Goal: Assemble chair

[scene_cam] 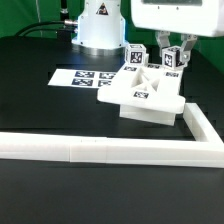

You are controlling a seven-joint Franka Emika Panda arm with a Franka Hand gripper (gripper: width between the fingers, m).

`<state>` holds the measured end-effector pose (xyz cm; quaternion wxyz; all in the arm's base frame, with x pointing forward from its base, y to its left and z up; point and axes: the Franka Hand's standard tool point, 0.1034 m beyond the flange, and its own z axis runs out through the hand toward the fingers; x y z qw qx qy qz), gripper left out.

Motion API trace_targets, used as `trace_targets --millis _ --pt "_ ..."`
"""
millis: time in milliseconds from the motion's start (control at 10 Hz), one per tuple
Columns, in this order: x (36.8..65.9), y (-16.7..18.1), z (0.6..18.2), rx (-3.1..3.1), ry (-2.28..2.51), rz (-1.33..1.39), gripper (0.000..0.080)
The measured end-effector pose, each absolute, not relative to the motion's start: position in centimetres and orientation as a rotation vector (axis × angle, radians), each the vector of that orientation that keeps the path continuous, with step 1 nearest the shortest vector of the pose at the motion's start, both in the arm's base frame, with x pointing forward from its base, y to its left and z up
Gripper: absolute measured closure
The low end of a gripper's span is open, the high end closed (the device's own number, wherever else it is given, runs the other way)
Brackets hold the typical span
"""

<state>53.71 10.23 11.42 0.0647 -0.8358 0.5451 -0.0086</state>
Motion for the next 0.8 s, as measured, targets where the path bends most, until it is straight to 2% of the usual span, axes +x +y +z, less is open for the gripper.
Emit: trace_targets --millis 300,500,600,700,800 --pt "53.71 10.58 11.41 -2.309 1.913 0.003 0.0515" --pt "53.72 10.66 11.41 -2.306 1.910 0.006 0.0515" --pt "53.63 10.74 11.39 -2.323 1.895 0.015 0.0450" --pt "53.57 10.88 11.43 -2.328 1.894 0.029 0.0241" --pt "53.56 10.87 11.41 -2.345 1.874 0.027 0.0241"
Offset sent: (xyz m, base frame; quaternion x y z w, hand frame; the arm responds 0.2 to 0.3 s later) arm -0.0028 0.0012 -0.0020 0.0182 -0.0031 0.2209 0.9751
